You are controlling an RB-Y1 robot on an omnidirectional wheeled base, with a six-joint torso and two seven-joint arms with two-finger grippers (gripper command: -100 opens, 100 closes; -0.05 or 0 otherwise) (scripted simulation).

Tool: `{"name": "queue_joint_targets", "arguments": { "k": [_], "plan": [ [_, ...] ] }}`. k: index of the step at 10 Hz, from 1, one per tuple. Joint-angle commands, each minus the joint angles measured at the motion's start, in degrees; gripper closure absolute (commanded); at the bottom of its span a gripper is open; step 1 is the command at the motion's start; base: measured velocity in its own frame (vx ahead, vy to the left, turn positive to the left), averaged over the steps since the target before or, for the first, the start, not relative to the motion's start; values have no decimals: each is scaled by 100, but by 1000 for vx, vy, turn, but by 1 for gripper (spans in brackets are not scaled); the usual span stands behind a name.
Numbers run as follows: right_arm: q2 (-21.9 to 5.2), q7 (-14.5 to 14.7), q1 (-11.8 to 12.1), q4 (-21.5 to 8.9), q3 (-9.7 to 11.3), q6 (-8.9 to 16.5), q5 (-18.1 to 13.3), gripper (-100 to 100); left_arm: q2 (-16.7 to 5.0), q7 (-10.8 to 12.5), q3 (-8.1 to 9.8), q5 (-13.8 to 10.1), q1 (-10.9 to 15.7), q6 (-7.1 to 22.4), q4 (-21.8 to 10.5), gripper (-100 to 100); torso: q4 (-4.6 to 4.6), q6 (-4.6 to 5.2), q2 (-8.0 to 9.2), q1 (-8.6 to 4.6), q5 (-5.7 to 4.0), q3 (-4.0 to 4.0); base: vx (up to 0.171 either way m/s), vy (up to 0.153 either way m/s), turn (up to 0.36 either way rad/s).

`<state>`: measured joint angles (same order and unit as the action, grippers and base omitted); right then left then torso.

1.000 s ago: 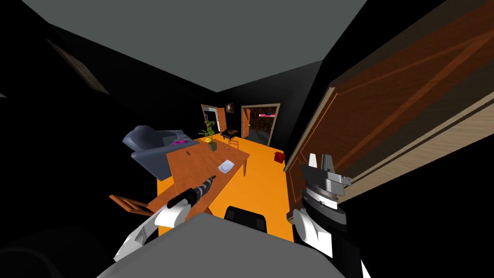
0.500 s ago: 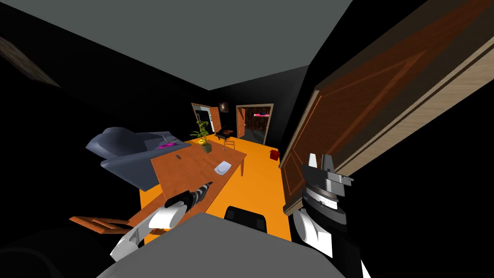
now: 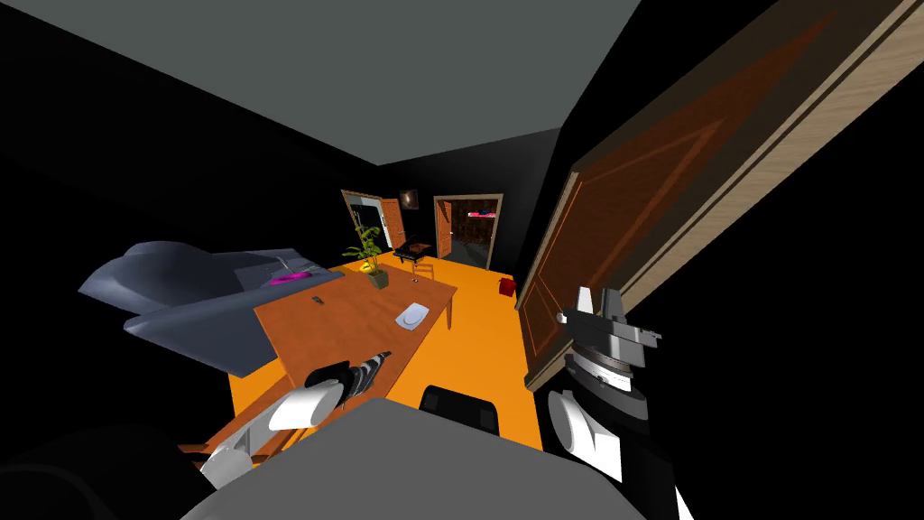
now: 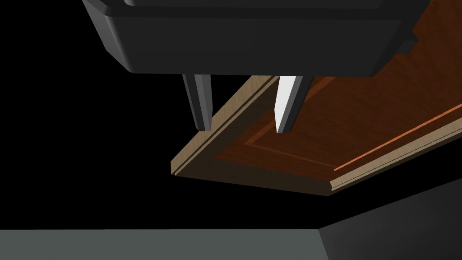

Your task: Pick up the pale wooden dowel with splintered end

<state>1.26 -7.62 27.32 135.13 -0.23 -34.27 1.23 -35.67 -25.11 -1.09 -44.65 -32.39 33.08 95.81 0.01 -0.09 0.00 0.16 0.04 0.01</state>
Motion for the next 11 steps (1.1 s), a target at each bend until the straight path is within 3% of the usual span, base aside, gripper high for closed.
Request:
{"name": "queue_joint_targets", "arguments": {
  "k": [1, 3, 4, 7, 11],
  "plan": [
    [0, 0, 0, 0, 0, 0, 0, 0, -157, -134, -38, -286, 5, 179, -281, -100, 0, 0, 0, 0, 0, 0, -25, 35, -161],
    [0, 0, -1, 0, 0, 0, 0, 0, -393, -274, -63, -619, 40, 512, -638, -100, 1, 3, 4, 7, 1, 2, -50, 49, -261],
    [0, 0, -1, 0, 0, 0, 0, 0, -393, -274, -63, -631, 40, 560, -653, -100, 2, 2, 9, 9, 1, 5, -45, 40, -55],
    [0, 0, 0, 0, 0, 0, 0, 0, -732, -456, -99, -1057, 113, 1009, -1142, -100, 1, 3, 2, 3, 0, 1, -36, 37, -177],
    [-1, 0, 1, 0, -1, 0, 0, 0, -1093, -639, -141, -1444, 235, 1371, -1613, -100, -2, 0, -12, 14, 3, -7, -9, 61, -138]
  ]
}}
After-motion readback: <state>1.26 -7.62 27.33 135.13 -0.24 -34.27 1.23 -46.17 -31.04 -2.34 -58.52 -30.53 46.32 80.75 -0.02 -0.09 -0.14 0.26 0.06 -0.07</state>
